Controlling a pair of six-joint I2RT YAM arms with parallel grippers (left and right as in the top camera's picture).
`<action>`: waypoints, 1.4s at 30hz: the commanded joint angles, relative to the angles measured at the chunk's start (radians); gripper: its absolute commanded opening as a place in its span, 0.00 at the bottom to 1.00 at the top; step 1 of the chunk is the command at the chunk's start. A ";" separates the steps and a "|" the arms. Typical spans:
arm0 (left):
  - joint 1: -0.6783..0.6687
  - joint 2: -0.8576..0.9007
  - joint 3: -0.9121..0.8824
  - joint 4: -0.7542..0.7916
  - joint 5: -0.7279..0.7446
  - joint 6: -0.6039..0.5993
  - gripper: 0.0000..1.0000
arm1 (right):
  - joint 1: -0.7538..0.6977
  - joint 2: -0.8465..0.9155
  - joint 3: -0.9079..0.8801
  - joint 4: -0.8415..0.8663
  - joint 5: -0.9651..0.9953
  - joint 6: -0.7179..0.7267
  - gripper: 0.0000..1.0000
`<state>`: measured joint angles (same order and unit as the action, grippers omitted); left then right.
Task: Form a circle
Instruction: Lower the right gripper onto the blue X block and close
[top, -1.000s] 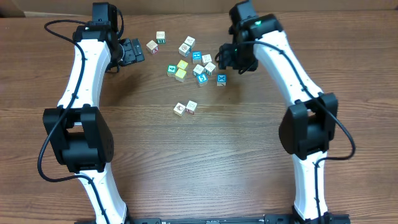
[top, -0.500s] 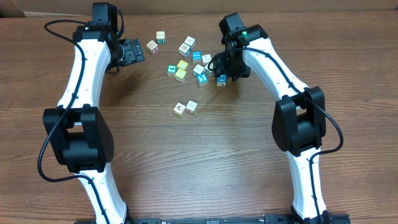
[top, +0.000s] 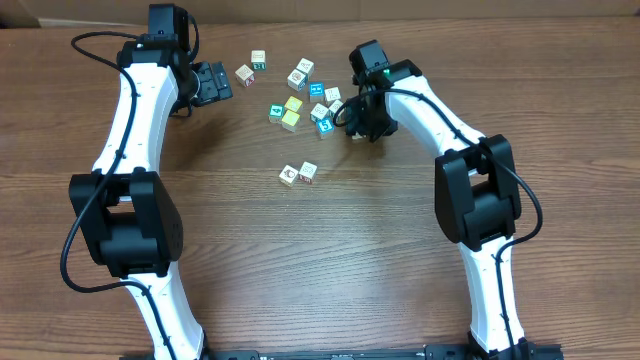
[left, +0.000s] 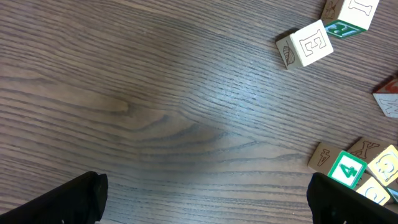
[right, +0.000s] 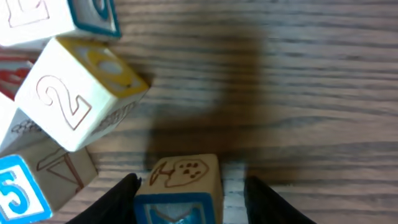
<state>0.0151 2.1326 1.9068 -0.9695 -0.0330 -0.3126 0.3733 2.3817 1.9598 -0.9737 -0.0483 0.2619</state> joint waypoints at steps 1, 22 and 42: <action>0.002 0.003 0.019 0.001 0.007 -0.009 1.00 | 0.007 0.004 -0.005 0.013 0.003 -0.001 0.52; 0.002 0.003 0.019 0.001 0.007 -0.009 1.00 | 0.007 -0.003 0.064 -0.028 0.055 -0.035 0.55; 0.002 0.003 0.019 0.001 0.007 -0.009 1.00 | 0.017 -0.003 0.122 -0.087 0.054 -0.068 0.46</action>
<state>0.0151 2.1326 1.9068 -0.9699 -0.0330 -0.3126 0.3798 2.3817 2.0628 -1.0641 0.0002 0.2153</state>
